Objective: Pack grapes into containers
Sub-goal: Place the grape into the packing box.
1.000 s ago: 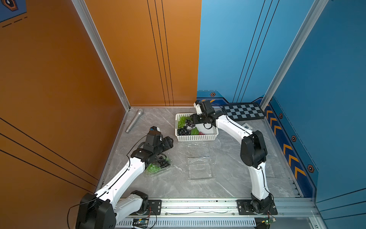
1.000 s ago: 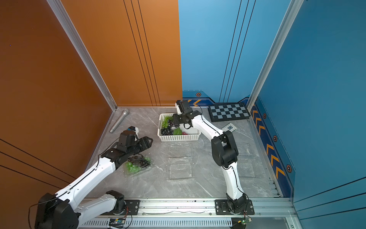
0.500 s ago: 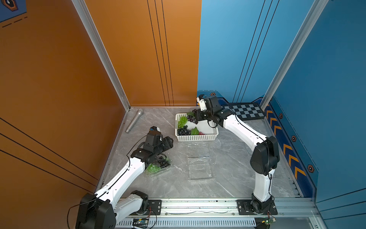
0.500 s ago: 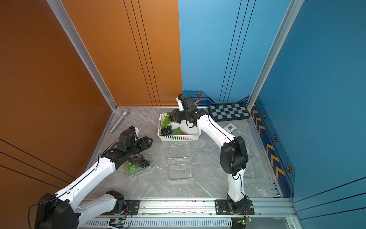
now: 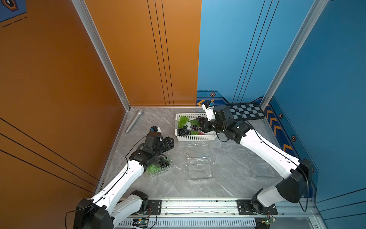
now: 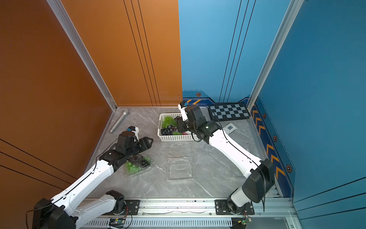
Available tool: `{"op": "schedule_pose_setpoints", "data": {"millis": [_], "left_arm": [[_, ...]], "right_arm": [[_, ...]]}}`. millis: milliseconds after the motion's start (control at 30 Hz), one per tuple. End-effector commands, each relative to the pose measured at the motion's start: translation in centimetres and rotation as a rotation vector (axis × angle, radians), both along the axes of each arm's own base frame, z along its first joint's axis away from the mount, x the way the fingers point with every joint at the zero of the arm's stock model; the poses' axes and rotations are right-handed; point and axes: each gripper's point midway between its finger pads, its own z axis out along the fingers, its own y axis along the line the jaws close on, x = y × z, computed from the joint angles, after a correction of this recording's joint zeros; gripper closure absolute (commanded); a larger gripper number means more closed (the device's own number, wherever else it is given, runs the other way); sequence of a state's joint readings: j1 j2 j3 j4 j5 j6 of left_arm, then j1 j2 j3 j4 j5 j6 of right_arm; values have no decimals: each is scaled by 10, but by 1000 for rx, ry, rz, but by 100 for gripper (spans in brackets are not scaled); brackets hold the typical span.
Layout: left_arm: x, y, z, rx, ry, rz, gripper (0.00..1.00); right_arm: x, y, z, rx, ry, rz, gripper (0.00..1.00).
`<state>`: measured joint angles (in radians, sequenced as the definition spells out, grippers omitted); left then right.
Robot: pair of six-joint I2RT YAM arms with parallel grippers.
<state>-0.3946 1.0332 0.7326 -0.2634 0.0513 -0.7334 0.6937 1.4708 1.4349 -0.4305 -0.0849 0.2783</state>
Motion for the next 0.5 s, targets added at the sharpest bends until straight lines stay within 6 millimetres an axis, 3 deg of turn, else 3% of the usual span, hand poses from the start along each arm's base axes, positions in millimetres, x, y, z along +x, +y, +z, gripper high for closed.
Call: {"op": "schedule_pose_setpoints", "data": {"millis": [0, 267, 467], "left_arm": [[-12, 0, -10, 58, 31, -9, 36], [-26, -13, -11, 100, 34, -48, 36], [-29, -19, -9, 111, 26, -61, 36]], "right_arm": [[-35, -7, -1, -36, -4, -6, 100], [-110, -29, -35, -102, 56, -29, 100], [-144, -38, -57, -85, 108, -41, 100]]}}
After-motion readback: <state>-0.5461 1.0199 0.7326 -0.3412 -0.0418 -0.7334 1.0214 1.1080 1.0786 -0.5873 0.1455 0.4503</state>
